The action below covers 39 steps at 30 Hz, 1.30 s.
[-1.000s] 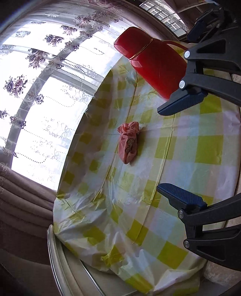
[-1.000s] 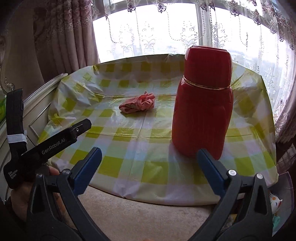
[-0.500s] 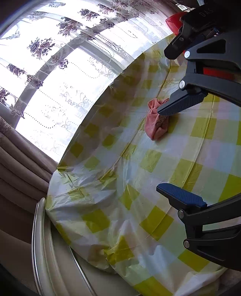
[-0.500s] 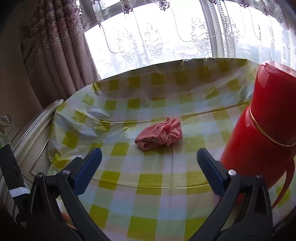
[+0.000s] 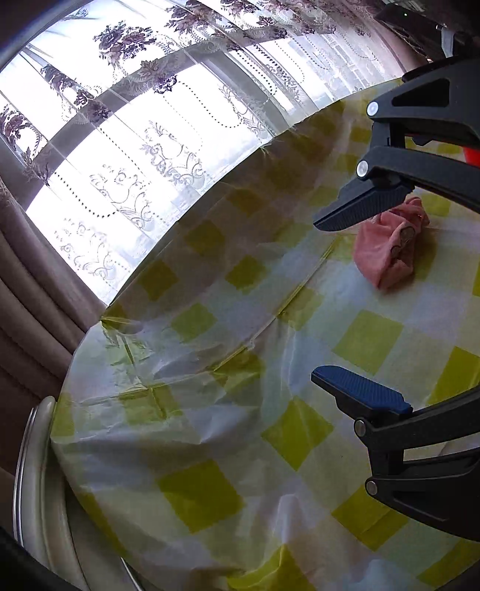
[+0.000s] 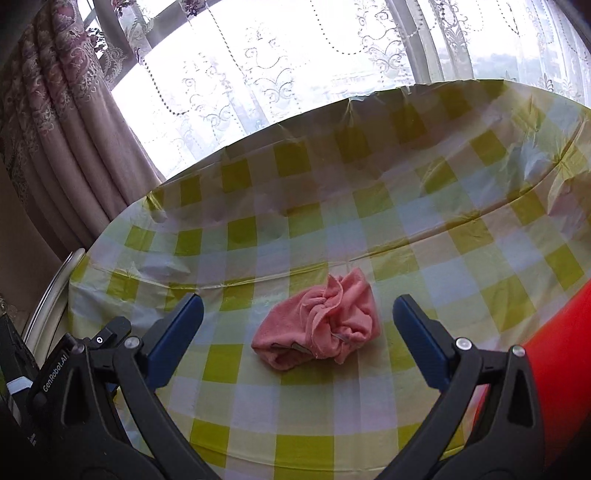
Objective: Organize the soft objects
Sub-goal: 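Close both tools together on the crumpled pink towel, then lift the pink towel with both tools and carry it over the box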
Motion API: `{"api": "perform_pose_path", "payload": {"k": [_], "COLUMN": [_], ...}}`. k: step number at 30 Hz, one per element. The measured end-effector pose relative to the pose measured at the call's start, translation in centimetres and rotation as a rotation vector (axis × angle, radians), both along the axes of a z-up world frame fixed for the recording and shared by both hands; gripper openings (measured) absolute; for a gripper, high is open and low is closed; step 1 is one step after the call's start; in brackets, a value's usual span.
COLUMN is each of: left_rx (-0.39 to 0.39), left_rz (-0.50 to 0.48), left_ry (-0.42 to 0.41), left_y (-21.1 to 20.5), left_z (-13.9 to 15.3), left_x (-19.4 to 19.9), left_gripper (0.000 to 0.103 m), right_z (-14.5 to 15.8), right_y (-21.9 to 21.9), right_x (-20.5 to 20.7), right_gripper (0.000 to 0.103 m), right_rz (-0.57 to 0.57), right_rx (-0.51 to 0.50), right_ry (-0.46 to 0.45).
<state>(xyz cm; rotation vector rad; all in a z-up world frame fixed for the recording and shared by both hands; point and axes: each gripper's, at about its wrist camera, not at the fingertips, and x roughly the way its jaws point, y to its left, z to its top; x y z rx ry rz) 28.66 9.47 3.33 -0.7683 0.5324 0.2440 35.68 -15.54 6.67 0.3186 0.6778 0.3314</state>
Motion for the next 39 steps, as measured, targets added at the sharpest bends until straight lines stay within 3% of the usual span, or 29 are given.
{"api": "perform_pose_path", "payload": {"k": [4,13,16,23,25,27,30,34,39], "left_rx": [-0.023,-0.094,-0.06,0.044,0.077,0.082,0.094,0.1,0.089], "left_rz": [-0.061,-0.229,-0.269,-0.321,-0.343,-0.39,-0.434,-0.421,-0.395], "left_ry": [0.02,0.078,0.096,0.128,0.135,0.142,0.155,0.157,0.139], "left_y": [-0.9,-3.2,-4.3,-5.7,-6.1,-6.7,-7.5,-7.7,-7.2], "left_z": [-1.7,-6.8,-7.2,-7.4,-7.4,-7.5,-7.5,-7.4,-6.4], "left_x": [2.8,6.3,7.1,8.2,8.2,8.3,8.5,7.9,5.7], "left_gripper": [0.074,0.054,0.052,0.048,0.042,0.026,0.013,0.008,0.007], "right_z": [-1.6,-6.8,-7.8,-9.1,-9.1,-9.1,-9.1,-9.4,-8.7], "right_y": [0.1,-0.2,-0.1,-0.6,-0.6,-0.3,0.3,0.4,0.4], "right_x": [1.7,4.5,4.8,5.4,5.5,5.4,5.3,5.2,3.9], "right_gripper": [0.102,0.091,0.09,0.075,0.074,0.07,0.055,0.034,0.028], "right_rz": [-0.033,-0.039,-0.04,-0.03,-0.011,0.009,0.037,0.07,0.114], "right_rx": [-0.013,-0.006,-0.022,0.002,0.005,-0.015,-0.022,-0.016,-0.003], "right_ry": [0.034,0.151,0.153,0.184,0.183,0.178,0.182,0.182,0.163]}}
